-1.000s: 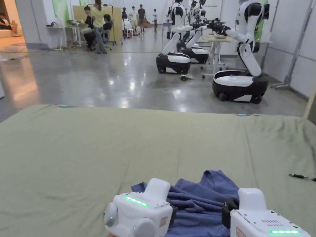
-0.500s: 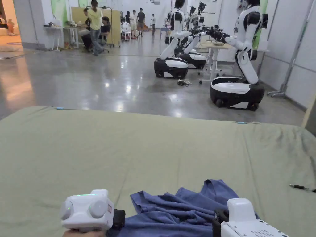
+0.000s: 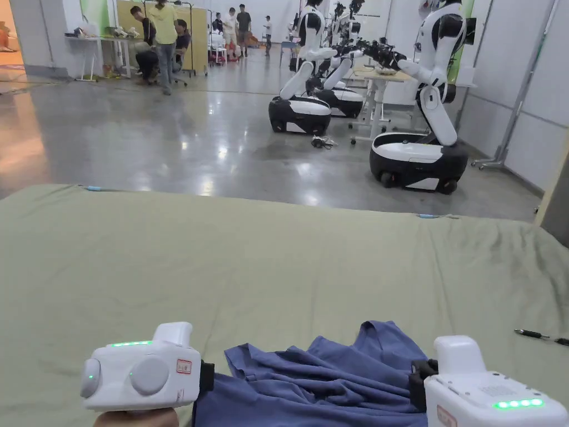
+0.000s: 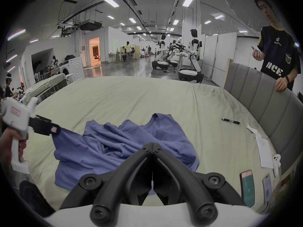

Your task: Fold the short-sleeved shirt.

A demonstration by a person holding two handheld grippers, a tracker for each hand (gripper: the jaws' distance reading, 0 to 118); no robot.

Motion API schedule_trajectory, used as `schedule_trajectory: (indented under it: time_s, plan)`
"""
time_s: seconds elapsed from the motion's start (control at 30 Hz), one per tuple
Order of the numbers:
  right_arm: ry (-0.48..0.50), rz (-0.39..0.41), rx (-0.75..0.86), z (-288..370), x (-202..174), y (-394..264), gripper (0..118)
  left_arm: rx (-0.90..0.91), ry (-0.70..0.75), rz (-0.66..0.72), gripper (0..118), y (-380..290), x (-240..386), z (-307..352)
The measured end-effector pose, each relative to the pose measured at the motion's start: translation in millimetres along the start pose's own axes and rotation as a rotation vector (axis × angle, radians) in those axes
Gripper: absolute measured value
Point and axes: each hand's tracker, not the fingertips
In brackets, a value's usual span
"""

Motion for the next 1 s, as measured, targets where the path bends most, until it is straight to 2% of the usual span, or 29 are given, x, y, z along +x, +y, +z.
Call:
schedule_trajectory:
  time_s: [0.1, 0.2, 0.27, 0.3, 0.33, 0.37, 0.4, 0.47, 0.53, 0.6, 0.63, 0.67, 0.7, 0.73, 0.77, 0.83, 0.9, 0.93, 1.0]
  plan:
    - [0.005, -0.016, -0.052, -35, 20, 22, 1, 0.018, -0.011, -0.028, 9, 0, 0, 3]
    - [-0.029, 0.05, -0.121, -82, 40, 49, 1, 0.041, -0.03, -0.035, 9, -1, 0, 3]
    - [0.007, 0.085, -0.193, -117, 52, 65, 1, 0.049, -0.046, -0.033, 9, -3, -7, -1]
    - [0.017, 0.062, -0.21, -133, 59, 71, 8, 0.053, -0.05, -0.03, 9, -3, -9, -3]
    - [0.029, 0.03, -0.231, -152, 66, 78, 34, 0.056, -0.057, -0.029, 9, -3, -10, -5]
    - [0.068, -0.004, -0.271, -171, 74, 84, 81, 0.055, -0.063, -0.026, 9, -4, -17, -8]
    - [0.085, -0.045, -0.313, -188, 79, 87, 118, 0.057, -0.065, -0.024, 9, -4, -19, -10]
    - [0.048, -0.046, -0.375, -218, 83, 88, 111, 0.054, -0.069, -0.026, 9, -2, -23, -16]
    - [0.017, -0.02, -0.346, -243, 80, 86, 112, 0.055, -0.07, -0.026, 9, -2, -30, -21]
    - [0.047, -0.013, -0.416, -265, 79, 79, 109, 0.053, -0.071, -0.026, 9, 0, -34, -27]
    - [0.041, -0.003, -0.445, -274, 78, 74, 95, 0.055, -0.071, -0.024, 9, 0, -36, -27]
    - [0.03, -0.003, -0.471, -282, 76, 70, 71, 0.053, -0.071, -0.025, 9, 1, -38, -29]
    - [0.032, -0.01, -0.503, -286, 76, 65, 59, 0.051, -0.069, -0.025, 9, 2, -39, -32]
    - [0.019, -0.018, -0.547, -290, 76, 59, 59, 0.05, -0.066, -0.023, 9, 2, -40, -35]
    - [0.008, -0.026, -0.562, -289, 77, 54, 22, 0.047, -0.064, -0.023, 9, 1, -41, -35]
    - [0.015, -0.038, -0.472, -268, 74, 58, 12, 0.041, -0.056, -0.022, 9, 0, -41, -38]
    - [0.022, -0.026, -0.471, -253, 74, 61, 12, 0.042, -0.048, -0.031, 9, -1, -35, -34]
    - [0.003, -0.004, -0.424, -244, 75, 64, 11, 0.039, -0.046, -0.038, 9, -2, -33, -33]
    - [-0.002, -0.017, -0.36, -221, 78, 73, 11, 0.043, -0.039, -0.038, 9, -5, -31, -31]
